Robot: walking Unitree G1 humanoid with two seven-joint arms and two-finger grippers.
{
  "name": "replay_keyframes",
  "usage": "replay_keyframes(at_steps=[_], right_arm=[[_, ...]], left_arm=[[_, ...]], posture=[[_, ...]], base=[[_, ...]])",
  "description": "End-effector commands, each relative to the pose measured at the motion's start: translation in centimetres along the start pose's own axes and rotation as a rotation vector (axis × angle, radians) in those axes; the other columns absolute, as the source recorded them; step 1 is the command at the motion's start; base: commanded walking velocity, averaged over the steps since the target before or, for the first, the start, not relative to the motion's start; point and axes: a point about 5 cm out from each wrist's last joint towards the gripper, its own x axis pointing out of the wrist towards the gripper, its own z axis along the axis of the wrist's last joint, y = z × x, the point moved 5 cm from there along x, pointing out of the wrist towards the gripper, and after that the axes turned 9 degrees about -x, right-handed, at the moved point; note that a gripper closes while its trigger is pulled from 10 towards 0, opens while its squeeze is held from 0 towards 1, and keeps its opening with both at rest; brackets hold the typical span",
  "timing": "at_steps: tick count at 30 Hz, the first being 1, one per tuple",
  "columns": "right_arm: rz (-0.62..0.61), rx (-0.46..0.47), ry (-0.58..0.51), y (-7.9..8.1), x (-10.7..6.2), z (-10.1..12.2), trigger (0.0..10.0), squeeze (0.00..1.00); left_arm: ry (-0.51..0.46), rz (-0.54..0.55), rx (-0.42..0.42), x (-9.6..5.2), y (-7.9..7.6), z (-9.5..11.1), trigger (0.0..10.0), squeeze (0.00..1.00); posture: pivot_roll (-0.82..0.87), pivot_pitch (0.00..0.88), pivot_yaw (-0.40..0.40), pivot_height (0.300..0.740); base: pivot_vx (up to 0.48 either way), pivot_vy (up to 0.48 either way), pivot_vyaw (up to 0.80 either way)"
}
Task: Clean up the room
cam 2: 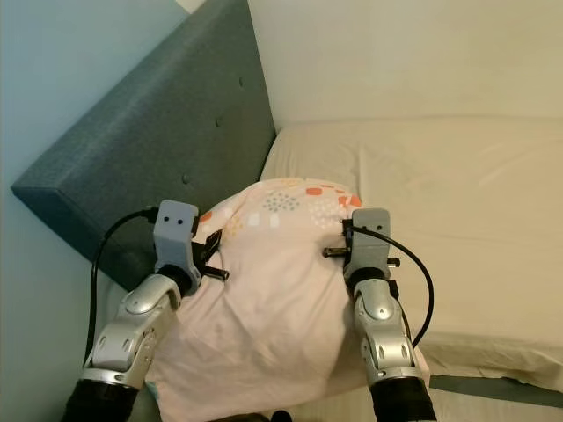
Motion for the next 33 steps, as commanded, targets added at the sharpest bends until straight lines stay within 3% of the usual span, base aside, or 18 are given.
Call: replay_keyframes(at_steps=[1, 11, 19, 32, 33], right_arm=[[-0.023, 0.000, -0.010, -0.3, -0.1, 0.3, 10.0, 0.00], [0.023, 0.013, 0.005, 0.9, -0.6, -0.3, 10.0, 0.00], [0.020, 0.062, 0.042, 1.3, -1.2, -1.4, 10.0, 0.00], [0.013, 0.091, 0.037, 1.2, -1.3, -1.3, 10.0, 0.00], [0.016, 0.138, 0.030, 1.0, -1.3, -1.2, 10.0, 0.00]], left_arm=[[0.000, 0.086, 0.036, -0.7, 2.1, -0.4, 10.0, 0.00], [0.007, 0.147, 0.044, -1.2, 3.3, -1.2, 10.0, 0.00], [-0.016, 0.097, 0.049, -0.8, 1.5, -0.9, 10.0, 0.00], [-0.030, 0.101, 0.041, -0.7, 1.3, -0.8, 10.0, 0.00], [-0.033, 0.106, 0.043, -0.7, 1.3, -0.8, 10.0, 0.00]], posture=[[-0.03, 0.103, 0.123, 0.740], [-0.04, 0.072, 0.104, 0.740], [-0.05, 0.055, 0.105, 0.740], [-0.06, 0.048, 0.107, 0.740], [-0.06, 0.041, 0.100, 0.740]], base=[[0.000, 0.000, 0.00], [0.000, 0.000, 0.00], [0.000, 0.000, 0.00], [0.000, 0.000, 0.00], [0.000, 0.000, 0.00]])
